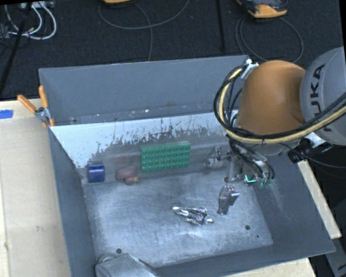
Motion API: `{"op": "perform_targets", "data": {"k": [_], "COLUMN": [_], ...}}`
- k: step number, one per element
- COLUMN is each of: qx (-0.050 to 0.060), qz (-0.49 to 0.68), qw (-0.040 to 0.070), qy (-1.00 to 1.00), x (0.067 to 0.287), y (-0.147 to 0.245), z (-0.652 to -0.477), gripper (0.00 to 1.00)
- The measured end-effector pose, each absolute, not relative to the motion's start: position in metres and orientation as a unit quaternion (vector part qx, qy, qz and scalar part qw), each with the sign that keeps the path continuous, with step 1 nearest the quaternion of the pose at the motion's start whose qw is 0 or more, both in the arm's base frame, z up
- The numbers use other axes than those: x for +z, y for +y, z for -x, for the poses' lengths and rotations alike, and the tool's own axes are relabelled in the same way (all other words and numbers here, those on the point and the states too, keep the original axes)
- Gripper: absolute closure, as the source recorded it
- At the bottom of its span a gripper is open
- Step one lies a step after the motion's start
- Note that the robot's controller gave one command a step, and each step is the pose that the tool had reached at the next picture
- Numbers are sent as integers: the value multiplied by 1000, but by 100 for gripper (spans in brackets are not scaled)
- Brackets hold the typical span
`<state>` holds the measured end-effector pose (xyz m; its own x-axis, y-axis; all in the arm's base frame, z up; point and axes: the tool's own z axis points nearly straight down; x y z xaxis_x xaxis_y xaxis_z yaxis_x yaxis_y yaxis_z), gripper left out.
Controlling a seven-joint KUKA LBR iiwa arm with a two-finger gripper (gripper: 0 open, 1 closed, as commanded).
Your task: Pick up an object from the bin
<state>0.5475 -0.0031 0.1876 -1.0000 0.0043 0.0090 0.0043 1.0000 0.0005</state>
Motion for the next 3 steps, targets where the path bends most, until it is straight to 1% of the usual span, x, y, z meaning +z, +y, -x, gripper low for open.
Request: {"op": "perform_targets", "data": {"k": [1,2,3], "qx": [0,0,1], "qz": [-106,-105,-172], "qw": [-1,-1,-5], "qy": [-994,-994,-985], "x": [75,77,283], "y": [8,7,12], "z": [-558,-558,-553], "gripper": [0,100,100]}}
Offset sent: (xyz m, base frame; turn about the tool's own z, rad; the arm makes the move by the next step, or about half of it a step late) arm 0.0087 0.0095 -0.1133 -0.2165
